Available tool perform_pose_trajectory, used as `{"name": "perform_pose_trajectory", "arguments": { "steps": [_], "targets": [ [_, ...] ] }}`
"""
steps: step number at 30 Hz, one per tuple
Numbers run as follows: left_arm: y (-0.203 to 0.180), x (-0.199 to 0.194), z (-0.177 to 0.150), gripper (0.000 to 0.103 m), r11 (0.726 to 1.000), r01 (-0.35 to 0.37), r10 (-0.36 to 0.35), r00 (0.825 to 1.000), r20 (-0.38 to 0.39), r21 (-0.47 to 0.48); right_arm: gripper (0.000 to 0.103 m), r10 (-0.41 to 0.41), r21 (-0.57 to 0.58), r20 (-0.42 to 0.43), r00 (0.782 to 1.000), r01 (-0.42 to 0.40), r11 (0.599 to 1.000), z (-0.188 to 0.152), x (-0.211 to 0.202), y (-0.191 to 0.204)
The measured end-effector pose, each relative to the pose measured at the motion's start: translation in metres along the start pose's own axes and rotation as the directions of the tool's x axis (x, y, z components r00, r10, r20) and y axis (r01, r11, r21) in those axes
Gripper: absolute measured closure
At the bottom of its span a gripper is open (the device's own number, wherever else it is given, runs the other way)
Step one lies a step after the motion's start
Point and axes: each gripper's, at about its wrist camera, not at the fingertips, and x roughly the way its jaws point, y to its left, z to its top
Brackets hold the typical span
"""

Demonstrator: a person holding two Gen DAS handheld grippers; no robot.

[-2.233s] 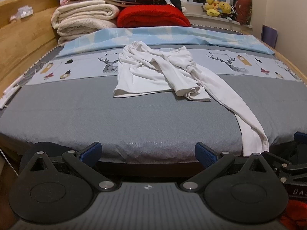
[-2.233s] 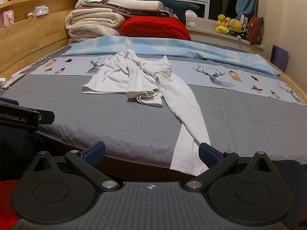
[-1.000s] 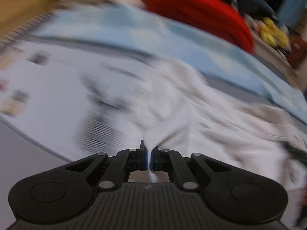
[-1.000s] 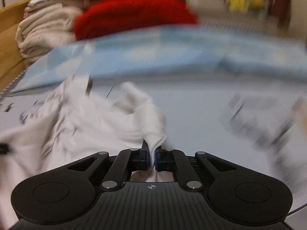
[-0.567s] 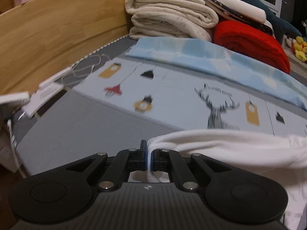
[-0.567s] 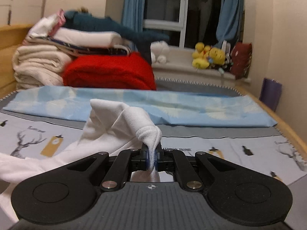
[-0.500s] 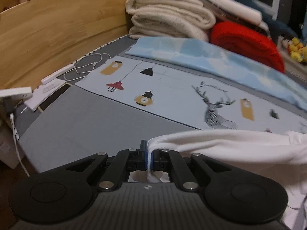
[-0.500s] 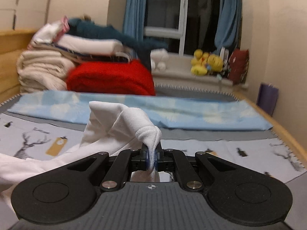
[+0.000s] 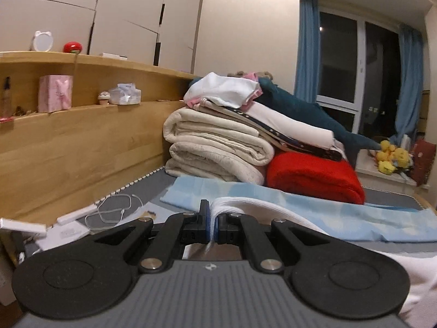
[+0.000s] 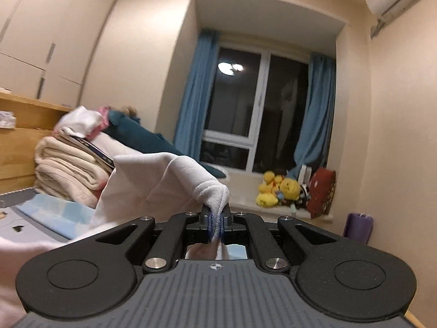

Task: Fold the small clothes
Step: 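Shake the lifted shirt and lay it flat on the bed with both grippers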

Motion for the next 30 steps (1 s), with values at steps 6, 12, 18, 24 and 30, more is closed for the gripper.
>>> {"name": "perform_pose_trajectory", "arguments": {
  "steps": [6,12,18,24,30],
  "targets": [
    [-0.056,0.165,0.001,0.099,0.994,-0.109,0.109,0.989,-0.099,0.014,0.098,-0.022,0.053,-0.217,0.976,0.034,0.998,-0.037,0.176,0.047],
    [-0.084,0.301,-0.095,0.052,0.981,-0.194,0.183,0.887,-0.424,0.017,0.048,-0.059,0.062,-0.548,0.834,0.111,0.992,-0.144,0.291,0.086],
    [-0.105,0.242,-0.188,0.019,0.992,0.127,-0.093,0.817,-0.57,0.021,0.032,0.108,0.109,-0.616,0.781,-0.051,0.993,-0.214,0.206,0.06],
    [-0.127,0.186,-0.269,0.016,0.948,0.313,-0.246,0.627,-0.739,-0.05,0.031,0.211,0.204,-0.772,0.599,-0.081,0.976,-0.292,0.133,0.049],
    [-0.153,0.176,-0.304,0.016,0.93,0.365,-0.233,0.495,-0.837,-0.044,0.022,0.174,0.216,-0.782,0.598,-0.001,0.976,-0.339,0.124,0.066]
  ]
}}
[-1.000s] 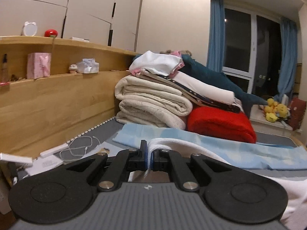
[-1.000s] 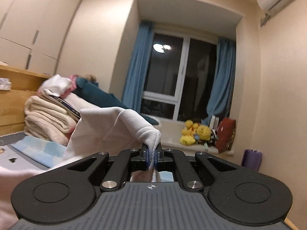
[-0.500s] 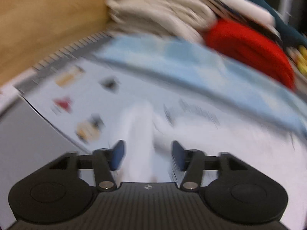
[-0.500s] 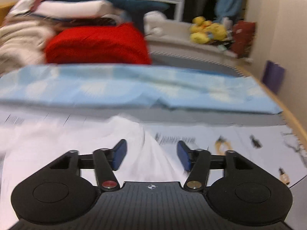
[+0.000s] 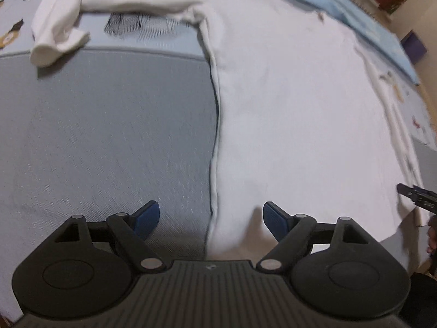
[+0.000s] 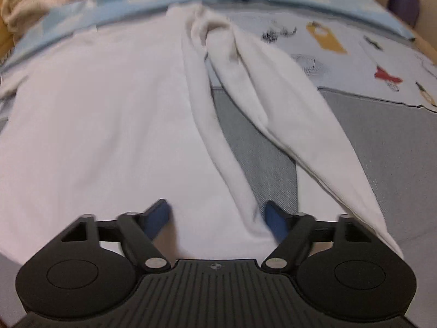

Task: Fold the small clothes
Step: 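Shake the lifted shirt and lay it flat on the bed with both grippers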

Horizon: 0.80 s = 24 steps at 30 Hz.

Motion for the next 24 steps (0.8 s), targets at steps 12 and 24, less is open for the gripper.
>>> {"name": "perform_pose_trajectory", "arguments": {
  "steps": [12,24],
  "targets": [
    [-0.02,-0.077,-0.05,0.098,0.982,0.182,-0.184,0.981,0.059,0.046,0.095,0.245,0.103,0.085,0.966,-0.253,0.962,-0.018,-0.114,-0.003],
    [-0.025,-0.167,0.223,0.098,0.976,0.157,-0.081,0.903,0.422,-0.148,0.096,0.015,0.295,0.275,0.961,-0.099,0.95,0.248,-0.084,0.027]
  ]
}}
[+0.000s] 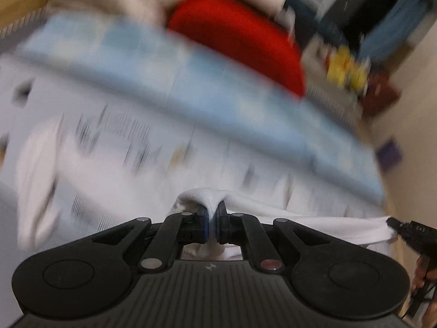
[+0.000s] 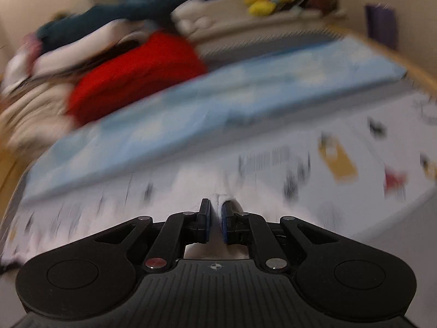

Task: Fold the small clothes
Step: 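Shake the lifted shirt and lay it flat on the bed with both grippers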

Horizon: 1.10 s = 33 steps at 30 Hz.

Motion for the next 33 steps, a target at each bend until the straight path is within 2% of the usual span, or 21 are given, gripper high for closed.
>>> {"name": "perform_pose_trajectory", "arguments": {
  "steps": [2,3,6,8,9,11,13,16,18,20,21,23,25,27,29,33],
  "targets": [
    [-0.032,-0.038,0.048,0.098,0.999,0.047,-0.049,0.986,0.156,0.021,0.096,0.017,0.048,0.153,0.988,-0.024,0.999,0.057,-0.015,0.038],
    [-0.043,-0.065,0.07,0.098,0.998,0.055,-0.062,0.971,0.231,0.037,0.096,0.037,0.051,0.225,0.974,-0.05,0.997,0.077,-0.033,0.053],
    [-0.055,-0.12,0.103,0.098,0.995,0.096,-0.104,0.93,0.353,0.041,0.096,0.093,0.0,0.407,0.909,-0.101,0.995,0.119,-0.099,0.081],
    [-0.049,-0.149,0.106,0.098,0.991,0.126,-0.133,0.915,0.382,0.043,0.096,0.142,-0.024,0.476,0.868,-0.148,0.989,0.125,-0.134,0.082],
    [-0.049,-0.157,0.097,0.098,0.99,0.129,-0.138,0.913,0.383,0.05,0.096,0.161,-0.037,0.489,0.857,-0.164,0.986,0.123,-0.145,0.08],
    [-0.044,-0.161,0.08,0.098,0.991,0.115,-0.132,0.926,0.354,0.069,0.095,0.192,-0.062,0.491,0.85,-0.186,0.981,0.108,-0.161,0.075],
    [-0.038,-0.154,0.038,0.098,0.992,0.083,-0.108,0.95,0.293,0.096,0.095,0.212,-0.075,0.451,0.867,-0.2,0.977,0.08,-0.165,0.064],
    [-0.012,-0.129,-0.043,0.098,0.992,0.04,-0.057,0.988,0.143,0.12,0.095,0.224,-0.101,0.313,0.923,-0.202,0.974,0.016,-0.151,0.038],
    [0.014,-0.104,-0.099,0.098,0.993,0.008,-0.011,1.0,0.024,0.115,0.095,0.218,-0.11,0.206,0.954,-0.198,0.974,-0.039,-0.139,0.017],
    [0.044,-0.076,-0.152,0.098,0.996,-0.025,0.034,0.994,-0.101,0.089,0.095,0.181,-0.111,0.089,0.979,-0.171,0.979,-0.1,-0.122,-0.007],
    [0.058,-0.063,-0.177,0.098,0.996,-0.045,0.058,0.984,-0.166,0.082,0.095,0.163,-0.098,0.033,0.986,-0.159,0.982,-0.132,-0.115,-0.013],
    [0.081,-0.048,-0.224,0.098,0.994,-0.083,0.098,0.962,-0.253,0.069,0.095,0.121,-0.086,-0.092,0.988,-0.128,0.988,-0.19,-0.1,-0.032],
    [0.094,-0.041,-0.255,0.098,0.991,-0.106,0.127,0.943,-0.308,0.083,0.095,0.094,-0.05,-0.161,0.982,-0.103,0.993,-0.239,-0.098,-0.041],
    [0.1,-0.041,-0.281,0.097,0.987,-0.118,0.148,0.93,-0.336,0.109,0.095,0.069,-0.044,-0.212,0.975,-0.08,0.996,-0.274,-0.094,-0.051],
    [0.103,-0.043,-0.297,0.097,0.979,-0.133,0.179,0.926,-0.332,0.157,0.095,0.045,-0.061,-0.243,0.969,-0.062,0.996,-0.3,-0.098,-0.057],
    [0.104,-0.053,-0.318,0.097,0.967,-0.149,0.213,0.921,-0.327,0.208,0.095,0.031,-0.071,-0.259,0.965,-0.051,0.996,-0.323,-0.11,-0.066]
  ]
}}
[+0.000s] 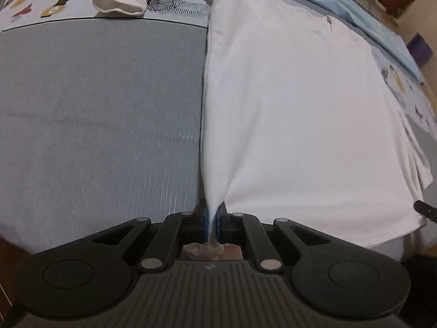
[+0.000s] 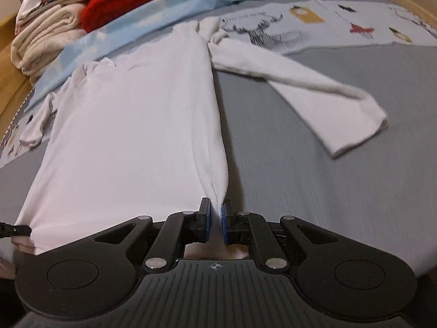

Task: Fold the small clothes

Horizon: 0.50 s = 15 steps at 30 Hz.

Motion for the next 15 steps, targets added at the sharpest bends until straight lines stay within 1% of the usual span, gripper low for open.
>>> {"name": "perform_pose_trajectory", "arguments": {
  "steps": [2,4,5,6,7,8,9,10,11,13,14,15],
  "targets": [
    [-0.002,-0.002,-0.008,0.097,1.0,-0.015,0.015,1.0,0.008,0.02,0.095,0.0,-0.016,-0.008,1.0,0.0,1.0,-0.01,-0.001,-0.001],
    [-0.002,-0.006,-0.013,0.092,0.999,-0.033,0.032,0.999,0.019,0.036,0.094,0.004,-0.037,-0.021,1.0,-0.005,0.999,-0.018,-0.004,0.0],
    [-0.001,-0.008,-0.016,0.074,0.998,-0.041,0.04,0.999,0.026,0.043,0.091,0.008,-0.049,-0.038,0.999,-0.01,0.999,-0.018,-0.005,-0.001],
    [0.001,-0.011,-0.018,0.033,0.998,-0.042,0.041,0.999,0.03,0.042,0.09,0.014,-0.053,-0.068,0.998,-0.017,0.998,-0.017,-0.003,-0.003],
    [0.003,-0.015,-0.017,0.014,0.998,-0.047,0.046,0.998,0.039,0.03,0.084,0.019,-0.039,-0.084,0.996,-0.022,0.999,-0.016,-0.006,-0.008],
    [0.005,-0.021,-0.012,0.0,0.998,-0.057,0.055,0.995,0.079,0.013,0.069,0.03,-0.024,-0.086,0.996,-0.032,0.999,-0.011,-0.011,-0.012],
    [0.004,-0.029,-0.013,0.001,0.998,-0.056,0.055,0.99,0.133,0.007,0.057,0.043,-0.003,-0.066,0.997,-0.043,0.999,-0.003,-0.021,-0.02],
    [0.004,-0.037,-0.011,0.001,0.999,-0.05,0.047,0.984,0.17,0.01,0.053,0.048,0.029,-0.018,0.999,-0.047,0.998,0.006,-0.032,-0.029],
    [0.005,-0.043,-0.006,0.001,0.999,-0.043,0.041,0.981,0.19,0.006,0.048,0.041,0.081,0.04,0.998,-0.044,0.996,0.017,-0.043,-0.043],
    [0.004,-0.049,0.008,0.001,0.999,-0.022,0.027,0.972,0.233,-0.024,0.047,0.002,0.215,0.112,0.994,-0.026,0.976,0.039,-0.053,-0.077],
    [0.003,-0.051,0.018,0.001,0.999,-0.005,0.015,0.967,0.256,-0.039,0.047,-0.036,0.327,0.127,0.991,-0.007,0.945,0.052,-0.053,-0.101],
    [0.0,-0.052,0.026,0.001,0.999,0.003,0.011,0.963,0.271,-0.049,0.047,-0.061,0.43,0.124,0.99,0.001,0.903,0.062,-0.049,-0.124]
  ]
}}
